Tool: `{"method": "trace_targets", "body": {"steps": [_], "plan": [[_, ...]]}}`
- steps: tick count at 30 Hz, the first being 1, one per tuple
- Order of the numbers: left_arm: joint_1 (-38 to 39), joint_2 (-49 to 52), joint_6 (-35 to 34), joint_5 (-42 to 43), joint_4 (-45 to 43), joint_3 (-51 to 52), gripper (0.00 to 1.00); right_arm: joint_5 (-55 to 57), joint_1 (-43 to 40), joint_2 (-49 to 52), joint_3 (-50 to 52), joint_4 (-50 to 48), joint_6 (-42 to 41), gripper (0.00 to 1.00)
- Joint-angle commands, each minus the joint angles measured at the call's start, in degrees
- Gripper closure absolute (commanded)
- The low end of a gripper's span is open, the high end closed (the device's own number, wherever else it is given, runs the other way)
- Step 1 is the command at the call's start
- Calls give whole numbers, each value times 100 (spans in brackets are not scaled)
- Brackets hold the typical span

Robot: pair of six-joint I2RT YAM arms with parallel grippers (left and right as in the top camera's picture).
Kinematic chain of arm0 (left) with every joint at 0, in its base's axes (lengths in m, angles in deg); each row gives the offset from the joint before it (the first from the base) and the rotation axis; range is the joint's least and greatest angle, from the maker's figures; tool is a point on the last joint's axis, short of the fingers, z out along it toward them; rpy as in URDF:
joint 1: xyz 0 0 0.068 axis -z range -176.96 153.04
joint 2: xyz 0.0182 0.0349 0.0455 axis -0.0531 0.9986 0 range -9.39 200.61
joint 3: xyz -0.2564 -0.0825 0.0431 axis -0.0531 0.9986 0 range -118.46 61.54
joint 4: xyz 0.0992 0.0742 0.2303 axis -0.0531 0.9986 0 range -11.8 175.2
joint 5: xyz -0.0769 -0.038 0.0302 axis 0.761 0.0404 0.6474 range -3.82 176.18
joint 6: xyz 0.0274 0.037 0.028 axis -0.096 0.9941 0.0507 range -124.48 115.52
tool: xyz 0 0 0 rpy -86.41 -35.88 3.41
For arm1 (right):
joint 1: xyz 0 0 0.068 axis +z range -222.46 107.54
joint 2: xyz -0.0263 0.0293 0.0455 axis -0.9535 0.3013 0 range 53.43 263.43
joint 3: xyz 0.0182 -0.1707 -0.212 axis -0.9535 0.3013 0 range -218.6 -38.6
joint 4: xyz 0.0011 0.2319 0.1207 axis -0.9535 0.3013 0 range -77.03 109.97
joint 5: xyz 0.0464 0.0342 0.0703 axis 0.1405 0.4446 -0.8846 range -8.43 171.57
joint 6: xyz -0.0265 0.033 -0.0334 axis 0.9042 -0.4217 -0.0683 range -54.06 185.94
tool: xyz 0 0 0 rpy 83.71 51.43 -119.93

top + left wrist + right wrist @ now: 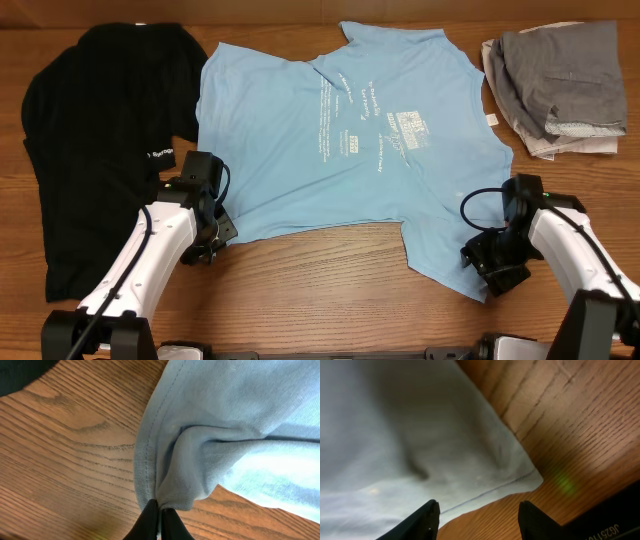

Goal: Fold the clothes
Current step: 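Move both grippers to the T-shirt's bottom hem corners and grasp, then fold the bottom hem upward toward the collar with both grippers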

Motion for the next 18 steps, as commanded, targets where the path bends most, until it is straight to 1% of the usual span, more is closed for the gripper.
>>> {"method": "trace_targets", "body": {"steps": [1, 4, 7, 10, 14, 15, 16, 17, 18], "plan": [[4, -85, -81, 33, -35, 42, 94, 57, 33, 83, 284, -177, -192, 45], [4, -85, -81, 33, -42, 42, 94, 35, 33, 83, 619, -463, -199, 45], [4, -85, -79, 31, -66, 42, 94, -66, 33, 83, 863, -774, -214, 42], [4, -85, -79, 28, -68, 42, 93, -160, 33, 83, 896, -970, -210, 38], [4, -85, -79, 24, -74, 44, 94, -160, 33, 83, 896, -1034, -186, 40], [4, -85, -76, 24, -83, 42, 94, -160, 33, 83, 896, -1045, -186, 49], [4, -85, -79, 24, -87, 42, 94, -162, 33, 83, 896, -1067, -186, 55], [4, -85, -76, 17, -90, 42, 95, -162, 33, 83, 894, -1082, -186, 64], [4, -85, -74, 0, -87, 42, 96, -166, 33, 81, 883, -1080, -186, 78]]}}
